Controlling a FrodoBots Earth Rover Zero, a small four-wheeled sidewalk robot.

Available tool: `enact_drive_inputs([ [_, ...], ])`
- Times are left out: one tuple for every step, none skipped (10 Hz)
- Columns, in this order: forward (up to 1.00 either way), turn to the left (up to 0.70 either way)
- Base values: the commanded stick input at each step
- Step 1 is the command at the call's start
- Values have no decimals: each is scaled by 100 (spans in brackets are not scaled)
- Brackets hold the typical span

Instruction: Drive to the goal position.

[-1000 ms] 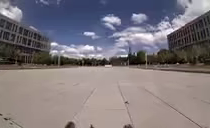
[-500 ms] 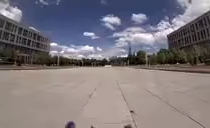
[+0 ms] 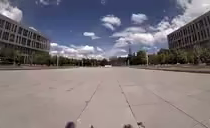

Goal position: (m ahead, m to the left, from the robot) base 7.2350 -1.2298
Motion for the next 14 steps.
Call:
enact_drive_inputs([
  [70, 0],
  [70, 0],
  [70, 0],
  [70, 0],
  [70, 0],
  [70, 0],
  [70, 0],
  [70, 0],
  [70, 0],
  [70, 0],
  [70, 0],
  [70, 0],
  [70, 0],
  [70, 0],
])
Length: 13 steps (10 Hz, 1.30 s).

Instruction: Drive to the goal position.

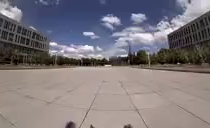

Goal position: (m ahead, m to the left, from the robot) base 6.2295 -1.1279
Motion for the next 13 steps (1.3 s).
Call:
enact_drive_inputs([
  [70, 0],
  [70, 0],
  [70, 0],
  [70, 0],
  [70, 0],
  [70, 0],
  [70, 0],
  [70, 0],
  [70, 0],
  [70, 0],
  [70, 0],
  [70, 0],
  [70, 0],
])
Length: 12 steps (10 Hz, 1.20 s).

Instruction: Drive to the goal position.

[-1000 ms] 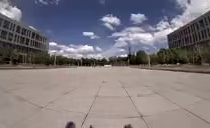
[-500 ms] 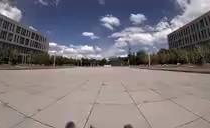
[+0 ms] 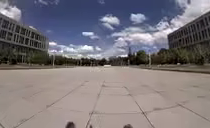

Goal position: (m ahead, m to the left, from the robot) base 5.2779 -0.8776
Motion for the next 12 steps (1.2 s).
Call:
enact_drive_inputs([
  [70, 0],
  [70, 0],
  [70, 0],
  [70, 0],
  [70, 0],
  [70, 0],
  [70, 0],
  [70, 0],
  [70, 0],
  [70, 0],
  [70, 0],
  [70, 0],
])
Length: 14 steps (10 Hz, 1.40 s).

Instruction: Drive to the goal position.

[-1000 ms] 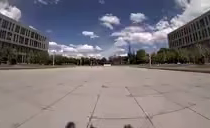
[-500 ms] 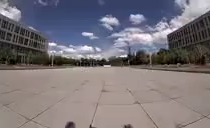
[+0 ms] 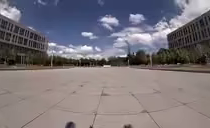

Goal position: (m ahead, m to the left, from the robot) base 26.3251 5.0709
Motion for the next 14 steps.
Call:
enact_drive_inputs([
  [70, 0],
  [70, 0],
  [70, 0],
  [70, 0],
  [70, 0],
  [70, 0],
  [70, 0],
  [70, 0],
  [70, 0],
  [70, 0],
  [70, 0],
  [70, 0],
  [70, 0],
  [70, 0],
])
